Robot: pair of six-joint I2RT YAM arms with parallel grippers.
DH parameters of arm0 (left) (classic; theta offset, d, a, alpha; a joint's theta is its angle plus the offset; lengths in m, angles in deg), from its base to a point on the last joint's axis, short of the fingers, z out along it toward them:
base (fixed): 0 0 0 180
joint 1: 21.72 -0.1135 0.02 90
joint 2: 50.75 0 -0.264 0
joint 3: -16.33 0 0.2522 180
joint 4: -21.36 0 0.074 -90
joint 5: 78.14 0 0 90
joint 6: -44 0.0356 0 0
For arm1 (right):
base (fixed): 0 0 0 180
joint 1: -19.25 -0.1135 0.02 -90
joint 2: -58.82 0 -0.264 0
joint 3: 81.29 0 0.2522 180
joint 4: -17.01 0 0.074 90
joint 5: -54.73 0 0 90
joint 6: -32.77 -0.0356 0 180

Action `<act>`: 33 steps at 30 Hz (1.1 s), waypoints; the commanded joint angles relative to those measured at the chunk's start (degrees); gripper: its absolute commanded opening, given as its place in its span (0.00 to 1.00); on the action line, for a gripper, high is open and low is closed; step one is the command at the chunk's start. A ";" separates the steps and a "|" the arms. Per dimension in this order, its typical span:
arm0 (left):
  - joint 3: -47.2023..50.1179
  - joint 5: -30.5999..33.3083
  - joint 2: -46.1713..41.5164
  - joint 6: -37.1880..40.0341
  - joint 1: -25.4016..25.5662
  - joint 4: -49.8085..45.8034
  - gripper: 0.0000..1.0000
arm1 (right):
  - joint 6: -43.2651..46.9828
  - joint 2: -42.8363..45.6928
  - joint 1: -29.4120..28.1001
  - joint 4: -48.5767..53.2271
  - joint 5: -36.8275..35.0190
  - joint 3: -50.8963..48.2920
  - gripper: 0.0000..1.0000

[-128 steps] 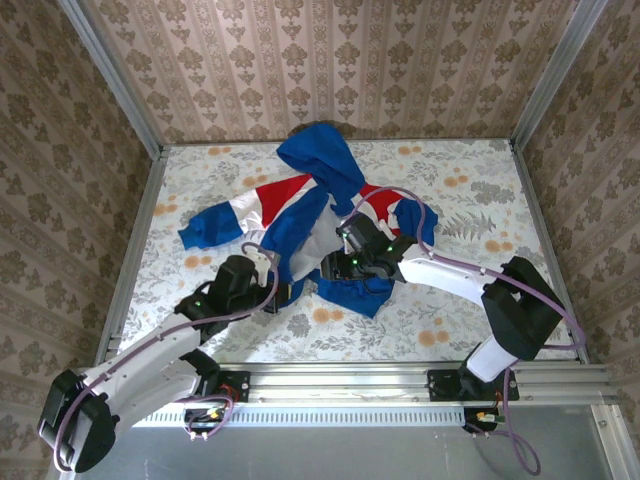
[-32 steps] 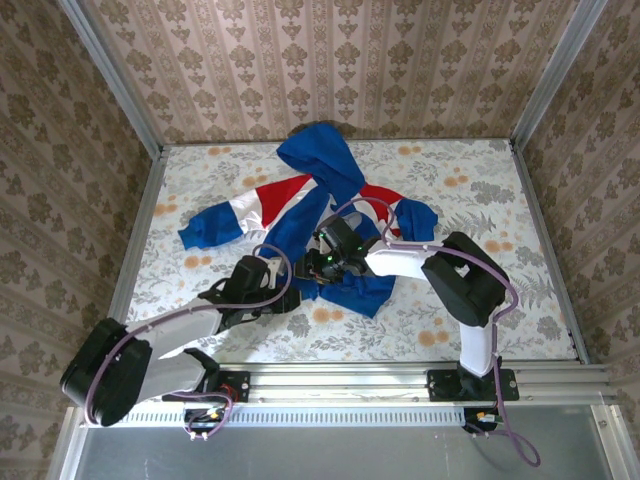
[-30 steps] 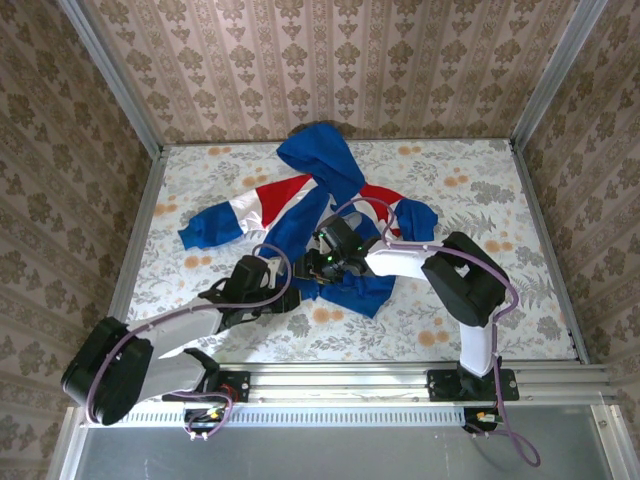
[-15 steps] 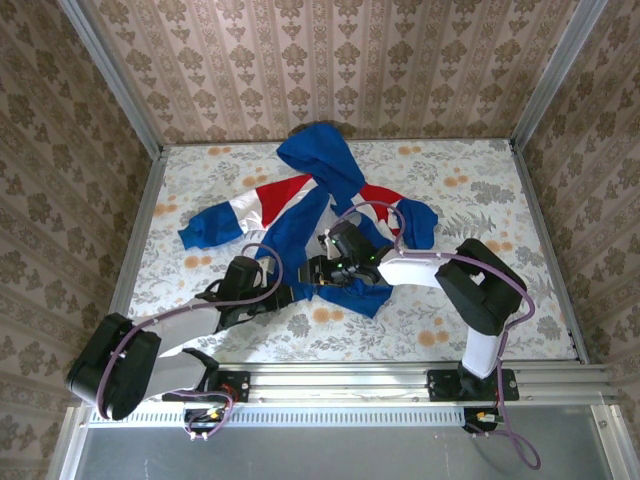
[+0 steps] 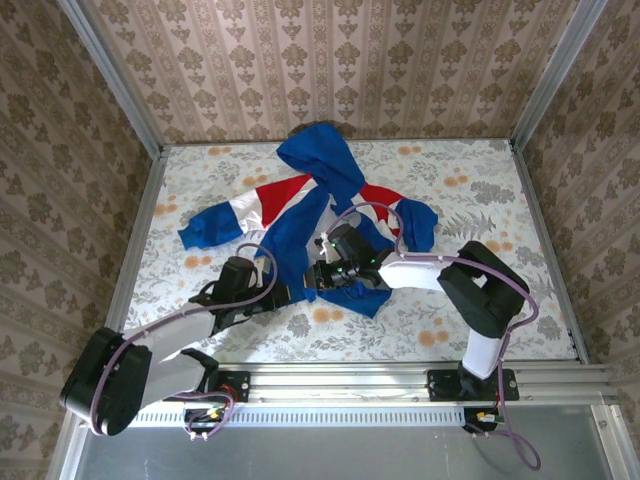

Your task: Zip up the jacket

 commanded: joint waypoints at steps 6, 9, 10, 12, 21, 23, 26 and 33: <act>-4.08 0.99 -8.79 6.27 -0.38 -10.73 0.38 | -0.02 4.59 -1.44 19.72 -9.78 8.17 0.10; -5.13 0.83 -9.82 8.03 1.37 -10.62 0.50 | -2.43 4.44 -1.69 21.48 -9.79 9.51 0.09; -5.51 1.71 -9.92 8.52 2.65 -10.58 0.53 | -3.40 4.31 -1.74 21.90 -9.67 9.85 0.09; -5.98 3.80 -9.67 9.38 5.32 -10.09 0.57 | -4.72 4.10 -1.75 22.28 -9.53 10.42 0.09; -3.43 5.48 -2.79 8.31 12.58 3.29 0.67 | -6.86 1.98 -1.85 24.12 -9.97 11.17 0.08; -3.29 5.04 -1.14 8.11 13.24 5.31 0.67 | -7.27 1.82 -1.81 24.23 -9.88 11.08 0.08; -2.75 3.55 0.80 7.43 13.38 8.59 0.64 | -7.42 1.66 -1.81 24.27 -9.88 11.15 0.08; -1.29 1.49 3.52 5.60 13.46 14.80 0.61 | -7.48 1.50 -1.81 24.41 -9.34 11.68 0.07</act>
